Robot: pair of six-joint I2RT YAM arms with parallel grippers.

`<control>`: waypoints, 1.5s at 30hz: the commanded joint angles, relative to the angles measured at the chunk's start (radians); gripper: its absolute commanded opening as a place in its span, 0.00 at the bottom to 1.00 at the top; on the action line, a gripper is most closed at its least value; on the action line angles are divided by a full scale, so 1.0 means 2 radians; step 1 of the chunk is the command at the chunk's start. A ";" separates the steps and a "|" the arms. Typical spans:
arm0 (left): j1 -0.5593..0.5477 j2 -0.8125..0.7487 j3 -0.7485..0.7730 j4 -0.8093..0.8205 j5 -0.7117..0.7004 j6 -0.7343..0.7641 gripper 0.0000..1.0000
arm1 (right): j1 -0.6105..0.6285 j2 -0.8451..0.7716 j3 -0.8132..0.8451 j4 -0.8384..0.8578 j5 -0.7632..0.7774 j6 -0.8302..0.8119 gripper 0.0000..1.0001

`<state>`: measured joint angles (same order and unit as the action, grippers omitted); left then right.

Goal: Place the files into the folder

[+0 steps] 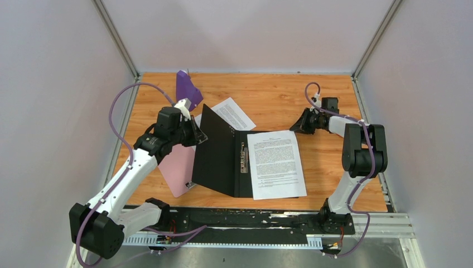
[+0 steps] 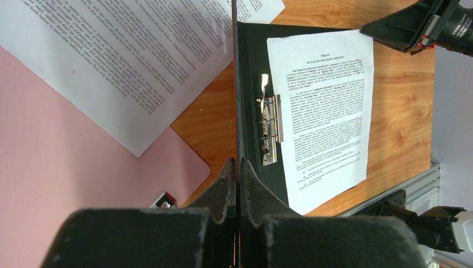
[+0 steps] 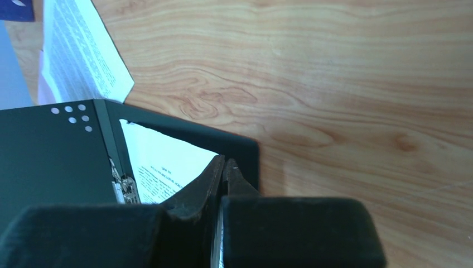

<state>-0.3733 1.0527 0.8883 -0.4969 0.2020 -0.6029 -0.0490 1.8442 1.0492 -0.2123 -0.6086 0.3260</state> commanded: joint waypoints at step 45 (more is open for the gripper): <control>0.000 -0.016 -0.016 0.029 0.007 -0.016 0.00 | 0.011 -0.046 -0.053 0.035 0.002 -0.054 0.00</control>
<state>-0.3725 1.0473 0.8623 -0.4706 0.2096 -0.6422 -0.0273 1.8095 0.9482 -0.2165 -0.6495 0.2115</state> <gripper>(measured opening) 0.017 0.010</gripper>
